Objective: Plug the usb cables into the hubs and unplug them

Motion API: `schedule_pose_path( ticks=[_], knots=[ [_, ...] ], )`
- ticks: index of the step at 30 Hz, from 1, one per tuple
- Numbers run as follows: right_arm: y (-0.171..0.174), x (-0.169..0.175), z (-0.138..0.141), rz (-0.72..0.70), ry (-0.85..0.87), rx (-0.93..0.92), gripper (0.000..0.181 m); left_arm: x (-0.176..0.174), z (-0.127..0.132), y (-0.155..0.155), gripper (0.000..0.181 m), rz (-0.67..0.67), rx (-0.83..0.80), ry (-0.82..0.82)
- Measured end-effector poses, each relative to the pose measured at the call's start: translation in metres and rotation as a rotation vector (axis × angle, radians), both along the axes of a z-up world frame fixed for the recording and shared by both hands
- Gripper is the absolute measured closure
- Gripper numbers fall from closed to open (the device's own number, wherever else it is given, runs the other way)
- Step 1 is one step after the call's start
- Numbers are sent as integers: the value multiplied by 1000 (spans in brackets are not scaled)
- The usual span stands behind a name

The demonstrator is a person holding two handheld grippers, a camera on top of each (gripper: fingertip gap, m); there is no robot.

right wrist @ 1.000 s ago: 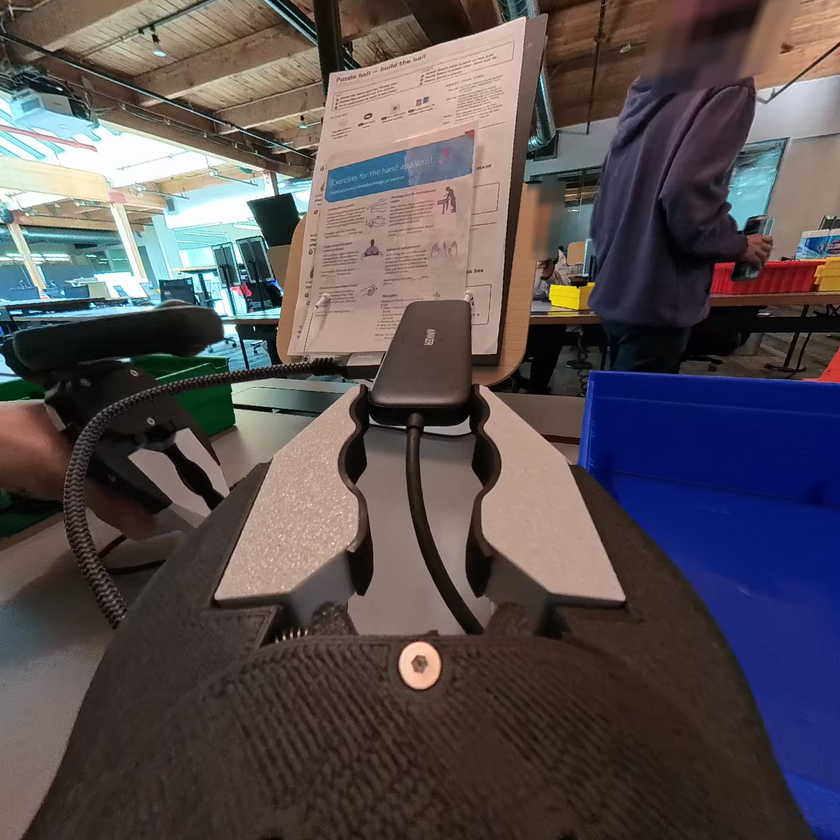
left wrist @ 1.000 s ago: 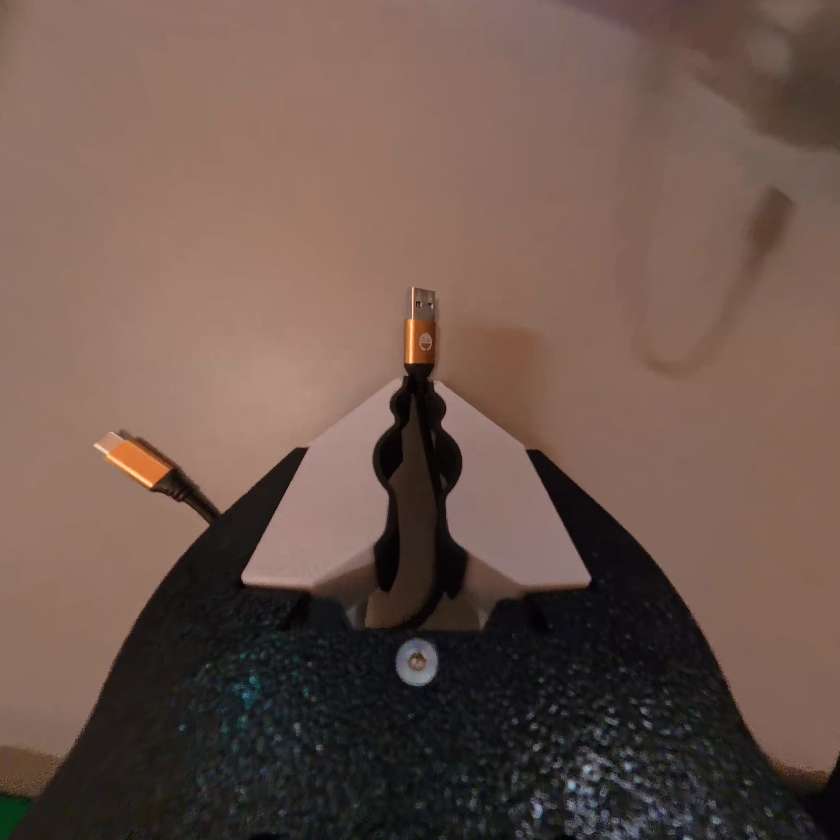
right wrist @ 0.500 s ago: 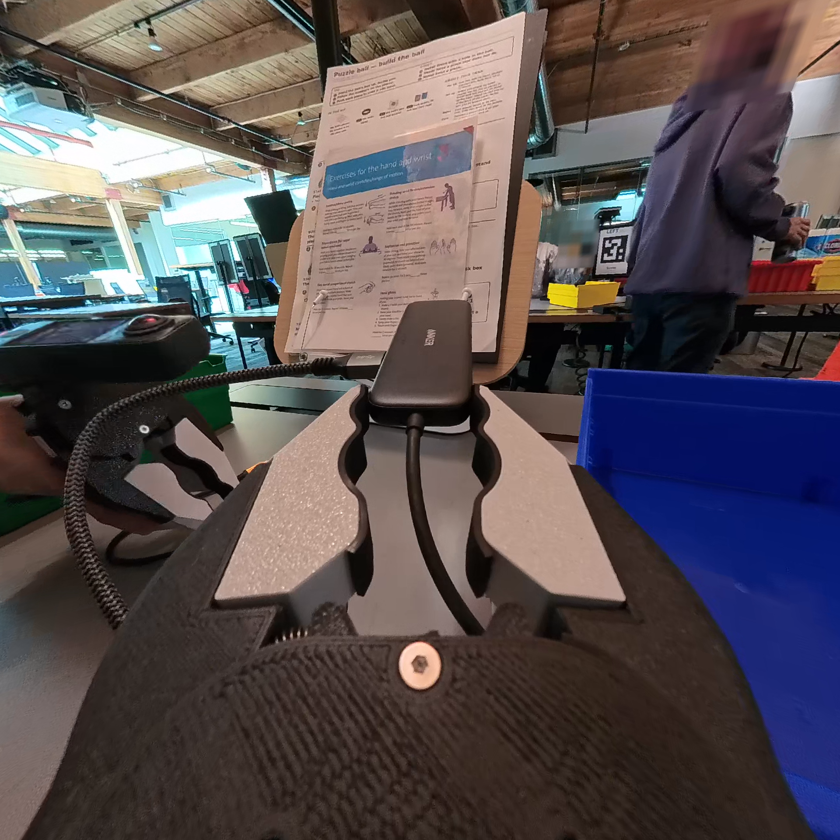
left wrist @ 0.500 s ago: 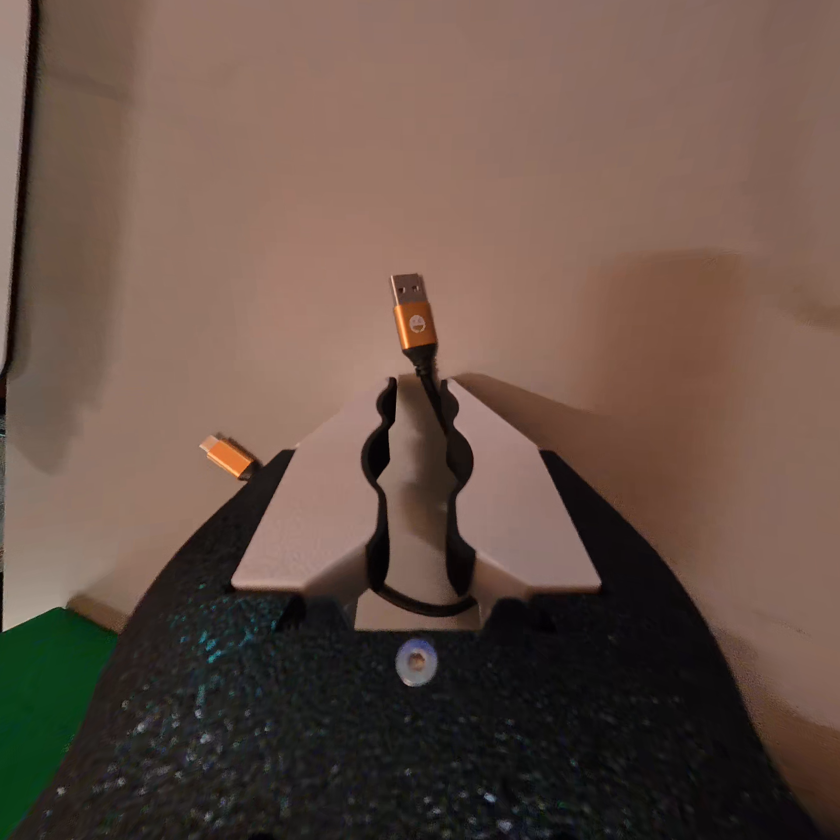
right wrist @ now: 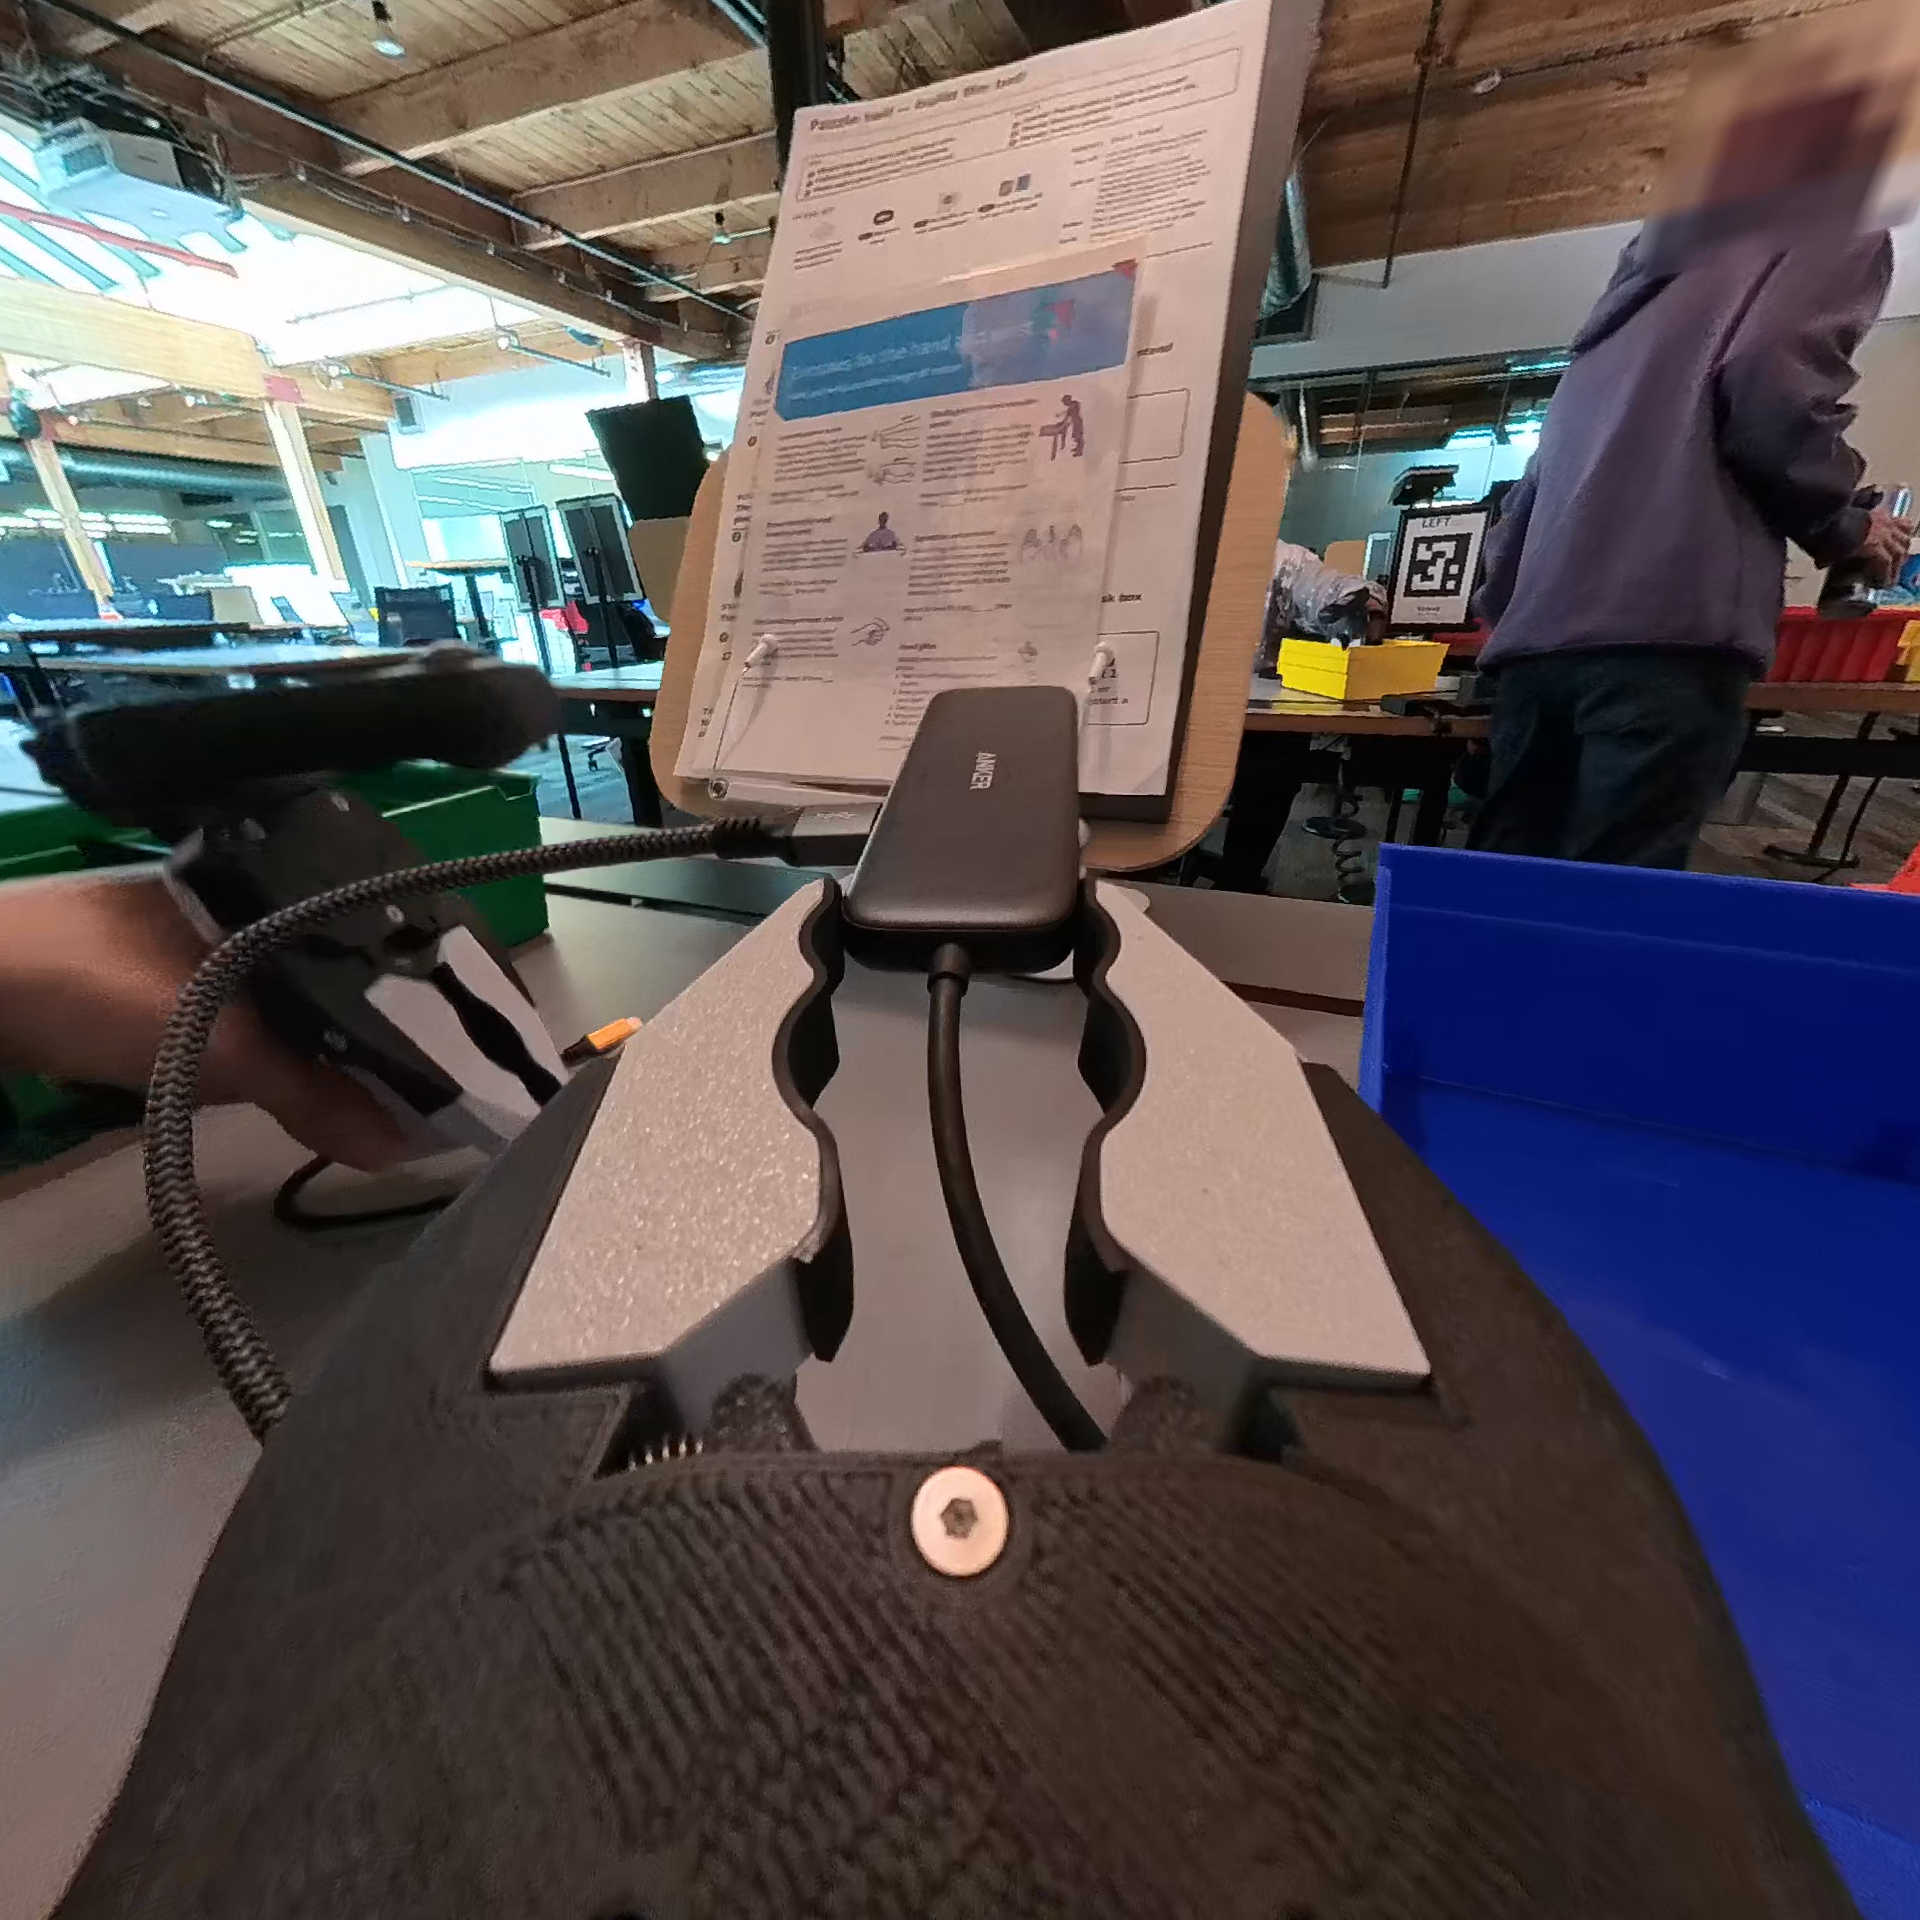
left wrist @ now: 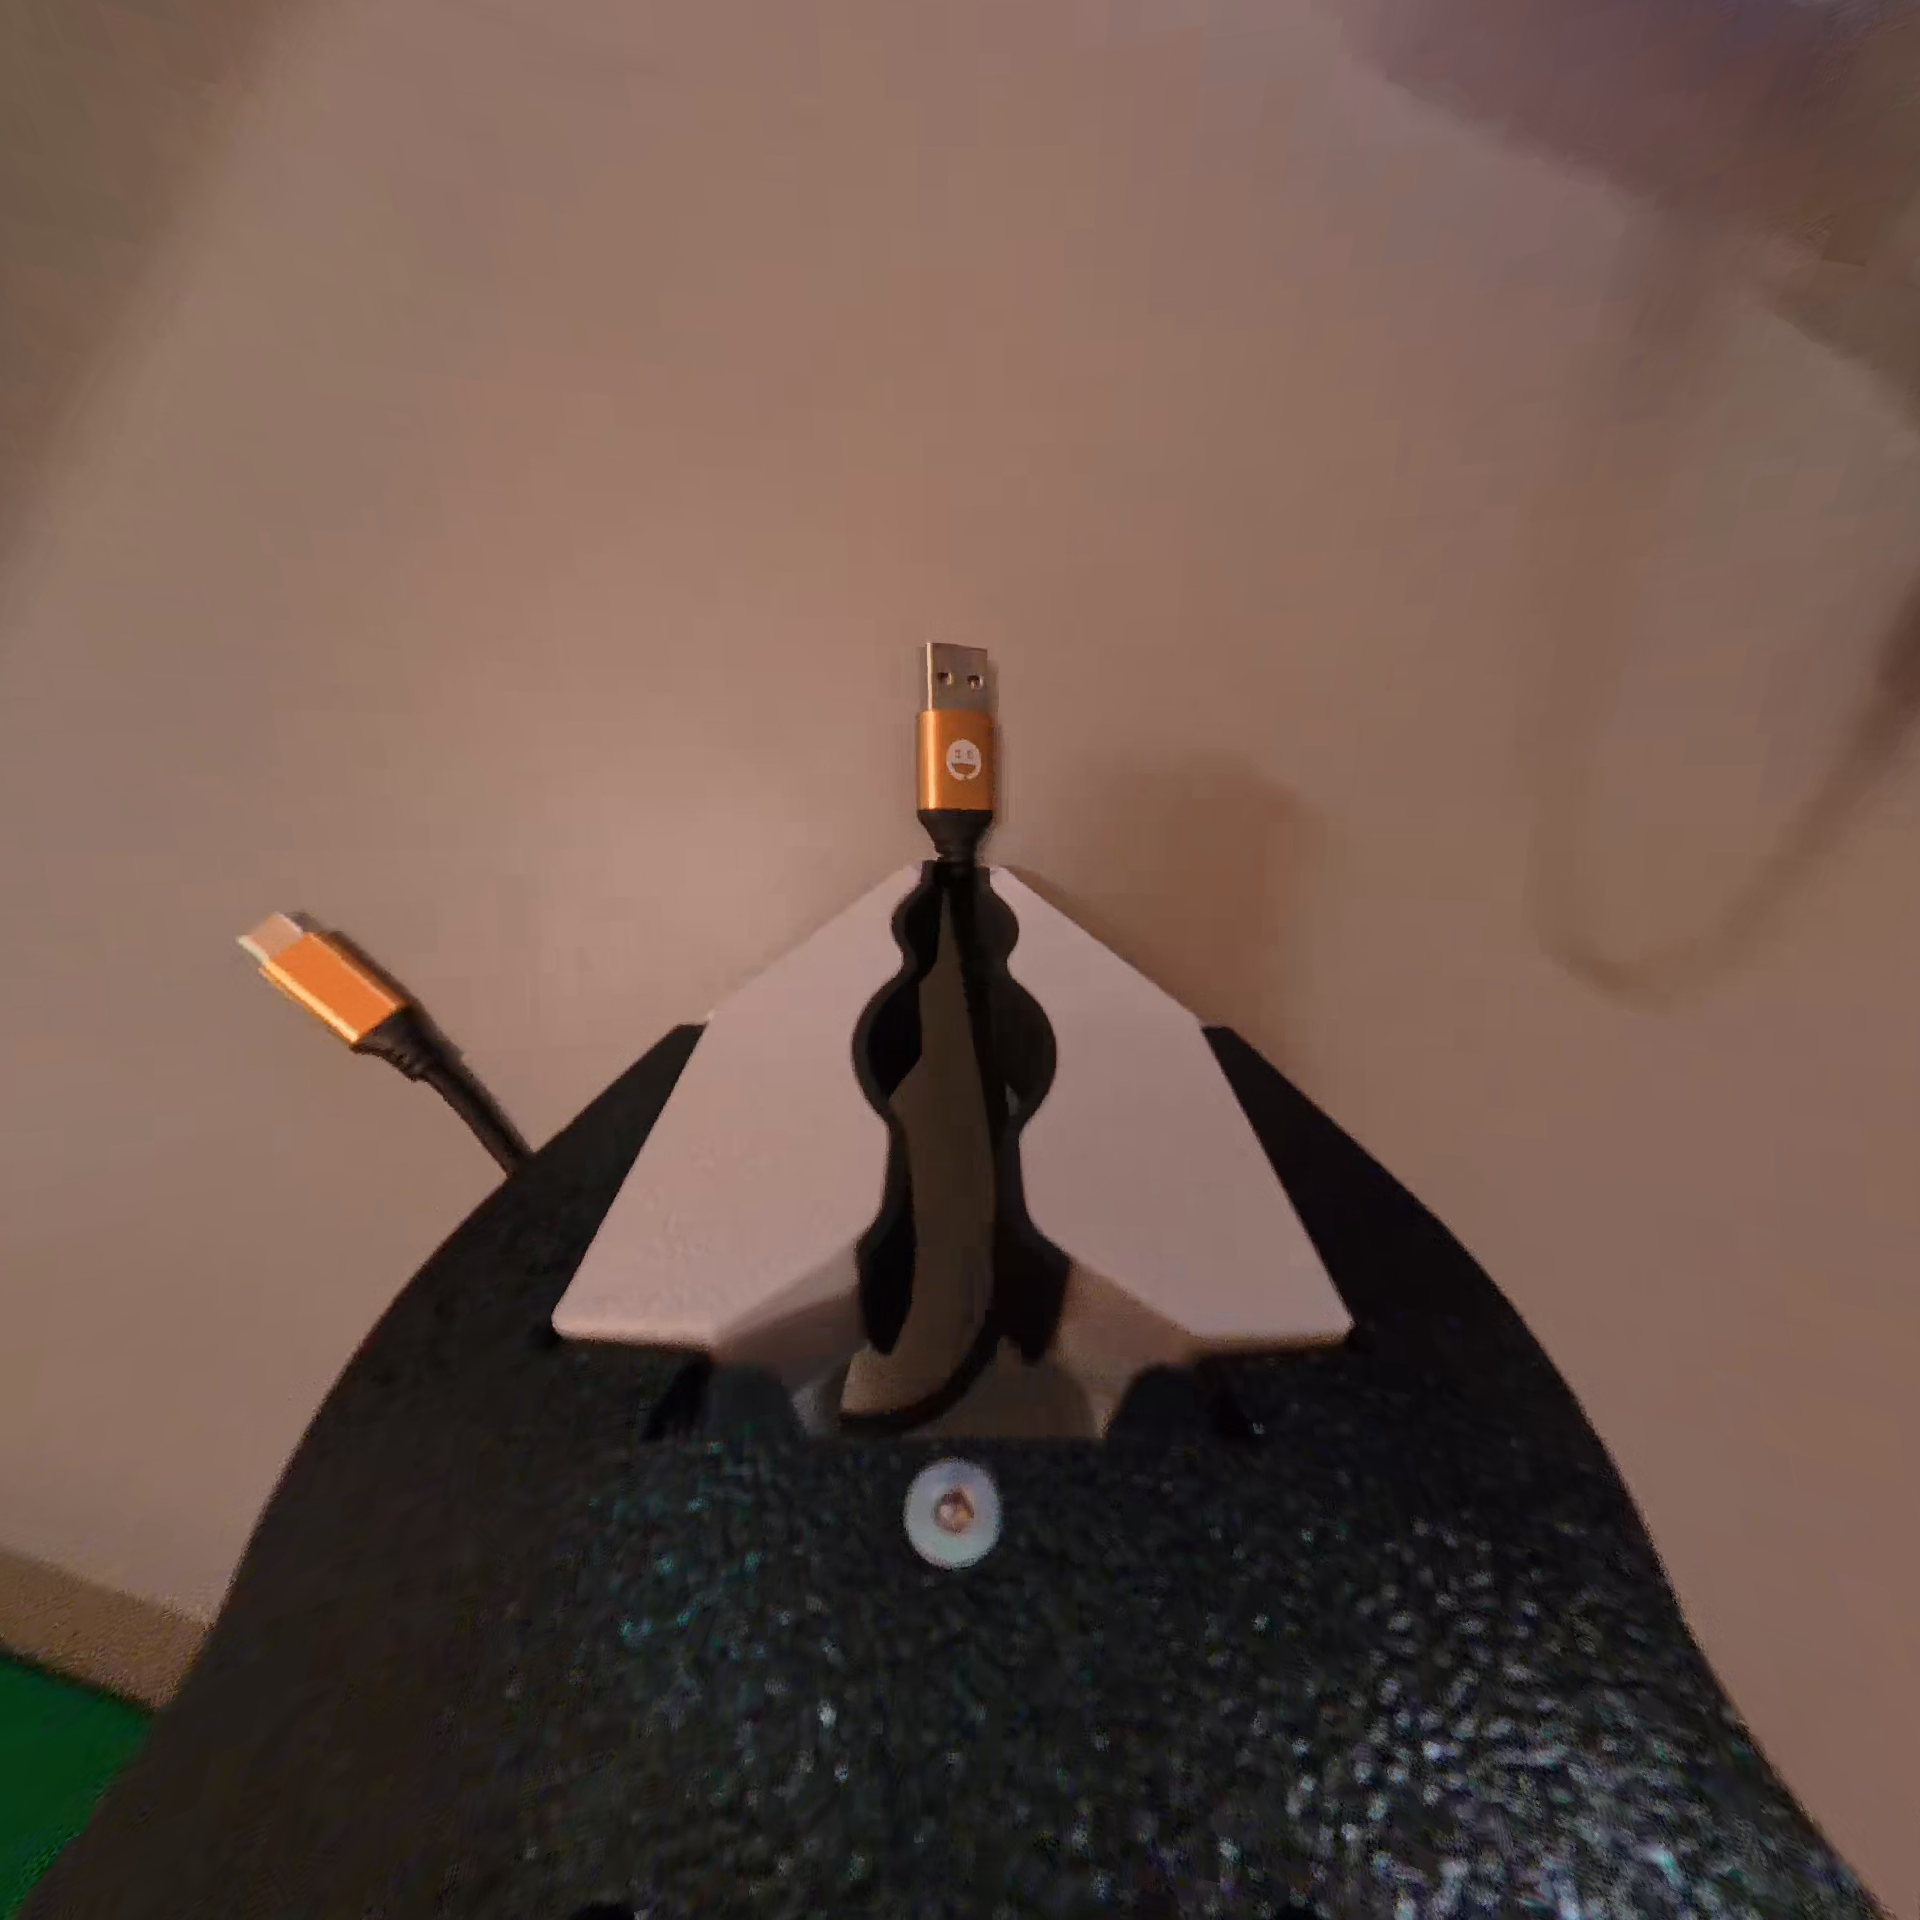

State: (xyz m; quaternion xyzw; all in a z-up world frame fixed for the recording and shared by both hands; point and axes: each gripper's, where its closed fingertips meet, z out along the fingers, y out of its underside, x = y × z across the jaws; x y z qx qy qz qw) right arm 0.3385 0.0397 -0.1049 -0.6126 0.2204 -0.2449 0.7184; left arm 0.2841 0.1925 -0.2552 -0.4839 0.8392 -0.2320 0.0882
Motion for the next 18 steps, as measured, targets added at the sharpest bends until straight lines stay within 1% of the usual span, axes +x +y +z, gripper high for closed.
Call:
schedule_pose_path(
  ticks=[5, 7, 9, 13, 18],
  knots=[
    [13, -10, -4, 50, -20, -48, 137, -13, 57, -4, 178, 6, -215, -58],
    [20, -15, -6, 79, -25, -63, 137, -21, 77, -4, 178, -2, -255, -81],
    [26, -20, -8, 106, -30, -76, 138, -27, 91, -3, 178, -6, -251, -104],
    [41, -32, -14, 165, -27, -107, 138, -37, 109, -12, 178, -34, -201, -140],
    [57, -47, -20, 235, -16, -122, 138, -40, 108, -28, 178, -83, -148, -135]
  ],
)
